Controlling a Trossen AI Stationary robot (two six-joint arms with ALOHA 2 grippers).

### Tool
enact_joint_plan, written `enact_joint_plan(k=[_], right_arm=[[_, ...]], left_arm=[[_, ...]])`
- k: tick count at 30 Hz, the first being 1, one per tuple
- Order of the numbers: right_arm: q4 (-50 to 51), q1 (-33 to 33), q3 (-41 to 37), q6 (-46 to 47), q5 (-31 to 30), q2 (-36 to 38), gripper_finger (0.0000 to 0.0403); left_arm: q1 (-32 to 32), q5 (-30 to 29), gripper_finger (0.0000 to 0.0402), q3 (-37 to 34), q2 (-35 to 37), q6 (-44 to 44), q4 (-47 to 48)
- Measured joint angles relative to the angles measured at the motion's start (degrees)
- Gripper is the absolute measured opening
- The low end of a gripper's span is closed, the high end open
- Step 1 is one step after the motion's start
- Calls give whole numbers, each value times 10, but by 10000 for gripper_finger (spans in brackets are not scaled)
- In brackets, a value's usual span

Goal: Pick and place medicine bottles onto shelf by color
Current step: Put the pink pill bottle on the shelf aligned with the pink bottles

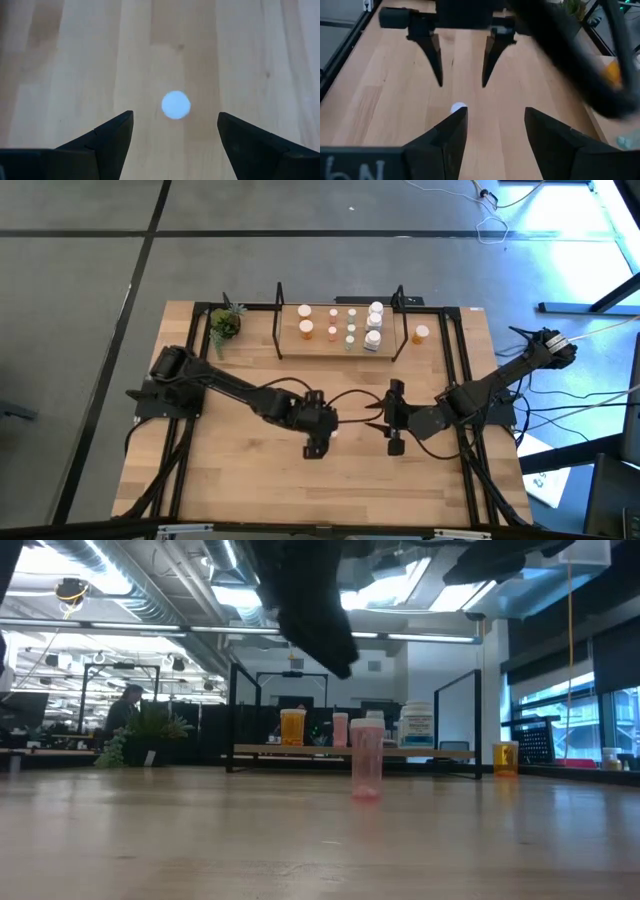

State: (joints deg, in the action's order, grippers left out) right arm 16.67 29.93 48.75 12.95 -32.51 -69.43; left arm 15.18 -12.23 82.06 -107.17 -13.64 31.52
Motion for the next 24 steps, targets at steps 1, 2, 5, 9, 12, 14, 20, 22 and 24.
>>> enact_joint_plan(k=[1, 2, 5, 9, 12, 14, 20, 22, 24], right_arm=[[2, 0, 0, 0, 0, 0, 198], [4, 0, 0, 1, 0, 0, 198], [24, 0, 0, 1, -7, 0, 198], [52, 0, 0, 2, -10, 0, 198], [66, 0, 0, 2, -10, 1, 198], [74, 0, 0, 2, -10, 2, 198], [123, 0, 0, 36, -9, 2, 198], [135, 0, 0, 49, -9, 2, 198], [138, 0, 0, 57, -9, 2, 198]], left_arm=[[-4, 7, 284, 0, -2, 3, 2], [-8, 12, 284, 0, -4, 3, 1], [-17, 24, 284, 0, -14, 7, 0], [-22, 25, 284, 0, -12, 7, -5], [-23, 25, 284, 0, -12, 7, -3], [-23, 28, 284, 0, -12, 7, -3], [-23, 45, 284, 0, -12, 7, -6], [-24, 44, 284, 0, -15, 7, -13], [-26, 43, 284, 0, -22, 7, -13]])
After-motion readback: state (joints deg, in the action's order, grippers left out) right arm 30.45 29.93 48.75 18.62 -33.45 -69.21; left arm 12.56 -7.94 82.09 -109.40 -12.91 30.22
